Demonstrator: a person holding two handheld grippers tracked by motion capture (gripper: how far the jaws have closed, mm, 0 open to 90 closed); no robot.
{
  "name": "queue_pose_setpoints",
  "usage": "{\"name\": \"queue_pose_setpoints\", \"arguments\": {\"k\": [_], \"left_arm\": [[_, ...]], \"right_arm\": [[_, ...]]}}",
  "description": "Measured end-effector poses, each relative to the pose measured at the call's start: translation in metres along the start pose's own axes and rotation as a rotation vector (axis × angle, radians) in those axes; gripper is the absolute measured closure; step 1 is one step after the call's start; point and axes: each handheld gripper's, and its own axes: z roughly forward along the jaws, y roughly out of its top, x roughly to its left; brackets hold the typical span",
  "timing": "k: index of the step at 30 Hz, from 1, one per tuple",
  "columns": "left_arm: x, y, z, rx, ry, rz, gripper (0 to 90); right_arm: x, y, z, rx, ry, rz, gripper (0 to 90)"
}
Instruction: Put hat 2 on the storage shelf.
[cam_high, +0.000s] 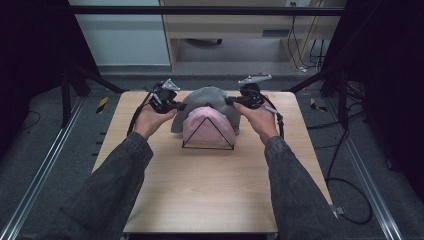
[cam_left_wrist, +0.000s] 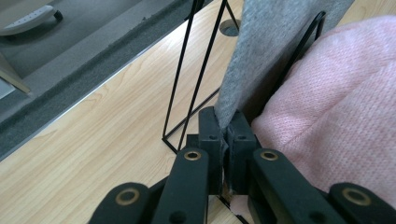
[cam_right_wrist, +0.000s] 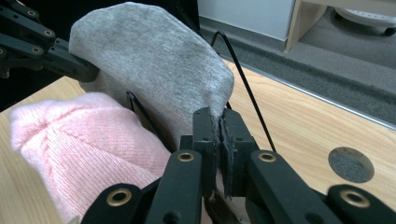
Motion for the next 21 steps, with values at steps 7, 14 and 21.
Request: {"name": "queue_pose_setpoints", "arguments": {"k": [7,14,21], "left_arm": [[-0.001,-0.007,0.006,0.009,-0.009,-0.006,86.8],[0.0,-0.012,0.007,0.01,-0.014,-0.017,86.8],[-0.001,-0.016,0.01,0.022,-0.022,-0.022,86.7]], "right_arm": [[-0.001,-0.006,0.004,0.013,-0.005,0.007,86.0],[0.001,-0.007,0.008,0.024,-0.012,0.013,85.8],[0.0,-0.013,0.009,0.037,-0.017,0.022,84.4]]}}
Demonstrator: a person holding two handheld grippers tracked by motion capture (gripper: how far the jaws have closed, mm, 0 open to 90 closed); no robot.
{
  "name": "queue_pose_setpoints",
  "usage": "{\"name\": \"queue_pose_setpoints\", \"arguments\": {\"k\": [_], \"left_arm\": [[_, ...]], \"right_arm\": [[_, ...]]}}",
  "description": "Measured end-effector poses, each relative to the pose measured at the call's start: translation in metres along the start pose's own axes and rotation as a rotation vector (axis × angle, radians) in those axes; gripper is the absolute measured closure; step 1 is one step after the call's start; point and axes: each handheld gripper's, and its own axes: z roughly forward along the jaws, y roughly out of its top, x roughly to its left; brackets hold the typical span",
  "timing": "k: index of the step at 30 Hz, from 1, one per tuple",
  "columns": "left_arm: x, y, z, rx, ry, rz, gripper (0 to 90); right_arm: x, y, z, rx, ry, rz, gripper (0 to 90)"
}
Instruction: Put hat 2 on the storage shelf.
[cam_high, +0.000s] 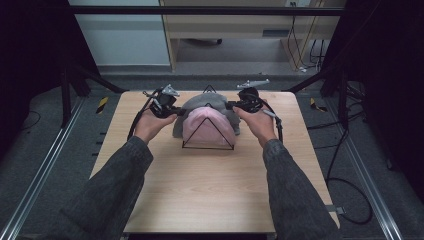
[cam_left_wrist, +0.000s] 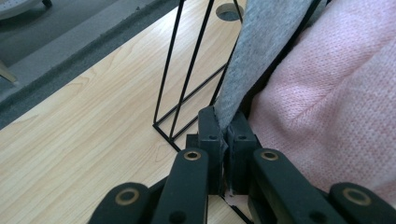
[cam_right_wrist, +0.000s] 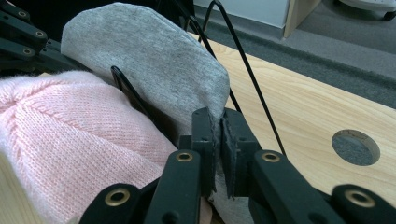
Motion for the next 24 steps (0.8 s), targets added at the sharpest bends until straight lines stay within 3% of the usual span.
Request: {"name": "queue_pose_setpoints", "arguments": {"k": [3,8,12,24], "left_arm": [[-0.001,-0.003,0.002,0.005,0.018,0.002,85.8],[-0.001,-0.008,-0.001,-0.013,0.021,-0.023,78.4],[-0.002,-0.008,-0.007,-0.038,0.044,-0.031,63.6],[-0.01,-0.003,-0.05,-0.103,0.121,-0.047,26.6]], "right_arm": [[0.0,-0.002,0.001,-0.002,-0.003,0.004,78.3],[-0.001,-0.002,-0.004,-0.024,-0.026,0.019,56.6],[0.0,-0.001,-0.01,-0.046,-0.046,0.019,43.0],[0.018,0.007,-0.046,-0.144,-0.085,-0.004,26.1]]}}
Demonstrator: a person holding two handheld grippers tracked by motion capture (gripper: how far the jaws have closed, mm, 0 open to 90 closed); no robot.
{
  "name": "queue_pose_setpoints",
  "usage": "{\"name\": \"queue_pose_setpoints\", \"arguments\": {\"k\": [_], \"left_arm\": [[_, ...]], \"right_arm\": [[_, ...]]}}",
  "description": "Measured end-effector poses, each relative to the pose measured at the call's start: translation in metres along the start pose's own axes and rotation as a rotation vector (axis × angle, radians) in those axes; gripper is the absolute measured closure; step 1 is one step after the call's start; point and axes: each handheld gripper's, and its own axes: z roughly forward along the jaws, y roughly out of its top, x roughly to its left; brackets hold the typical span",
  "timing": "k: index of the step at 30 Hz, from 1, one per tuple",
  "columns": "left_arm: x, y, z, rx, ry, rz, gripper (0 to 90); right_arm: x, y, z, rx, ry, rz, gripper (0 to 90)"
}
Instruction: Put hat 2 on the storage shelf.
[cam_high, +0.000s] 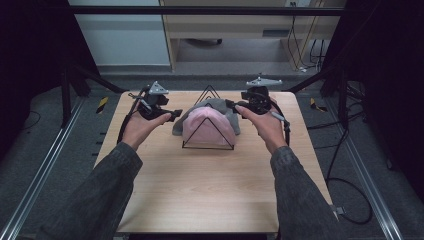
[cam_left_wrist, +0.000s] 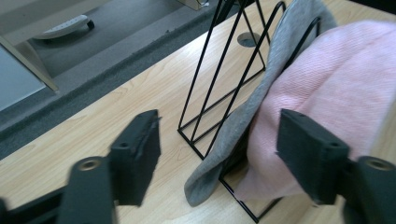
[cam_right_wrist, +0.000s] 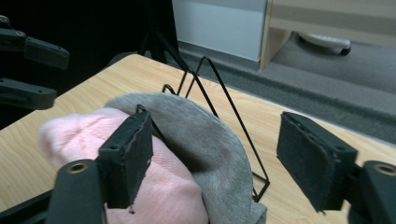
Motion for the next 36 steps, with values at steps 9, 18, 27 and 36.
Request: {"name": "queue_pose_setpoints", "arguments": {"k": [9,18,27,36], "left_arm": [[-0.028,-0.015,-0.039,0.029,0.018,0.049,9.5],[-0.058,-0.048,-0.053,0.099,-0.004,0.103,5.6],[-0.068,-0.076,-0.057,0.148,-0.015,0.118,5.7],[-0.068,-0.111,-0.045,0.201,-0.027,0.093,6.5]], "right_arm": [[0.022,-0.004,-0.047,-0.032,-0.017,-0.051,19.0],[0.026,-0.034,-0.078,-0.014,-0.031,-0.047,13.3],[0.025,-0.056,-0.086,0.023,-0.01,-0.062,11.4],[0.019,-0.099,-0.079,0.101,-0.03,-0.042,14.2]]}}
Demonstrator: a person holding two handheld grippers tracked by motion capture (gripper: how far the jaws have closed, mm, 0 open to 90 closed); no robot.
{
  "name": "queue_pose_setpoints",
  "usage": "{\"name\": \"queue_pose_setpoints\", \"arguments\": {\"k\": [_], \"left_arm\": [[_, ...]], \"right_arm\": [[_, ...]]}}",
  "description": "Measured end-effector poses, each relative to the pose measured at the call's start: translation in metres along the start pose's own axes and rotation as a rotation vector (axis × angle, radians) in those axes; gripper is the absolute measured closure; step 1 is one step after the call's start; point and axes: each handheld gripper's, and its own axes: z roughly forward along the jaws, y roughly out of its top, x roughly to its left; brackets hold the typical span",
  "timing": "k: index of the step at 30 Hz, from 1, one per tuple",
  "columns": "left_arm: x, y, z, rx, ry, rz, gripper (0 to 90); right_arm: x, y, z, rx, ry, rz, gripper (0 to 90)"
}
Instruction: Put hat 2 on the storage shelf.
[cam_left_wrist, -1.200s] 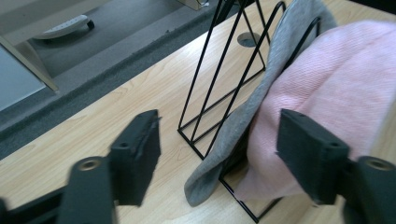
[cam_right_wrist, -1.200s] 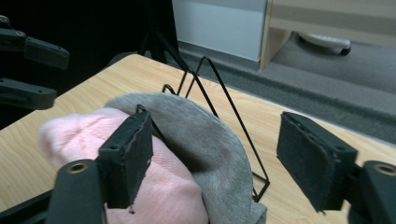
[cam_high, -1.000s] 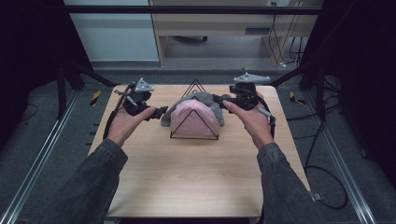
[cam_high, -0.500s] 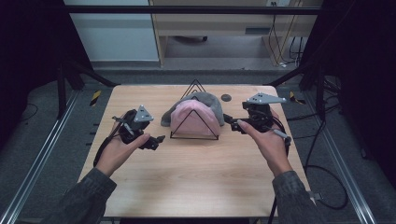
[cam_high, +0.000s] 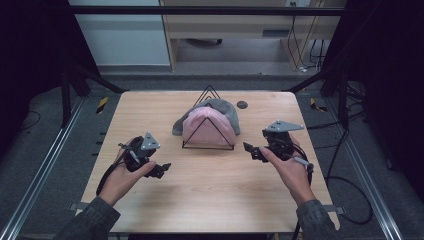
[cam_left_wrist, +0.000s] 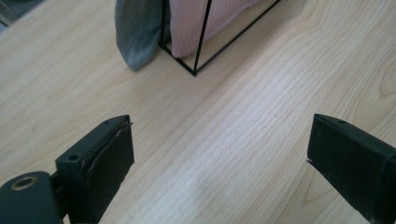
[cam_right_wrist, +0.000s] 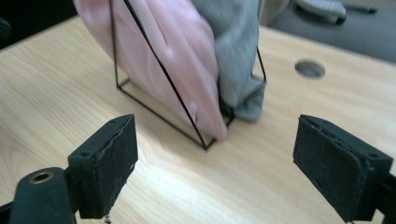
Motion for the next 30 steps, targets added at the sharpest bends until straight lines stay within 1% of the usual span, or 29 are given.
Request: {"name": "queue_pose_setpoints", "arguments": {"k": [2,7,10,12,14,17,23,27,30], "left_arm": [[0.001,-0.006,0.005,0.016,-0.005,-0.003,6.5],[-0.001,-0.019,0.016,0.044,-0.026,-0.014,6.5],[-0.004,-0.026,0.023,0.058,-0.034,-0.018,6.5],[-0.005,-0.031,0.028,0.068,-0.046,-0.025,6.5],[-0.006,-0.036,0.032,0.086,-0.049,-0.023,6.4],[-0.006,-0.043,0.036,0.096,-0.056,-0.035,6.5],[-0.001,-0.052,0.043,0.114,-0.054,-0.062,6.3],[0.0,-0.057,0.047,0.124,-0.065,-0.072,6.1],[0.0,-0.061,0.053,0.143,-0.073,-0.08,5.5]], "right_arm": [[-0.002,-0.01,0.004,0.024,-0.008,0.004,14.7],[-0.008,-0.035,0.01,0.077,-0.01,0.038,14.5],[-0.007,-0.048,0.015,0.118,-0.006,0.053,13.5],[-0.007,-0.055,0.018,0.137,0.001,0.054,13.2],[-0.006,-0.062,0.02,0.158,0.006,0.054,12.8],[-0.006,-0.071,0.024,0.181,0.012,0.06,12.3],[-0.009,-0.088,0.03,0.223,-0.002,0.08,11.2],[-0.012,-0.094,0.032,0.239,-0.014,0.085,10.1],[-0.014,-0.099,0.035,0.251,-0.016,0.086,9.8]]}}
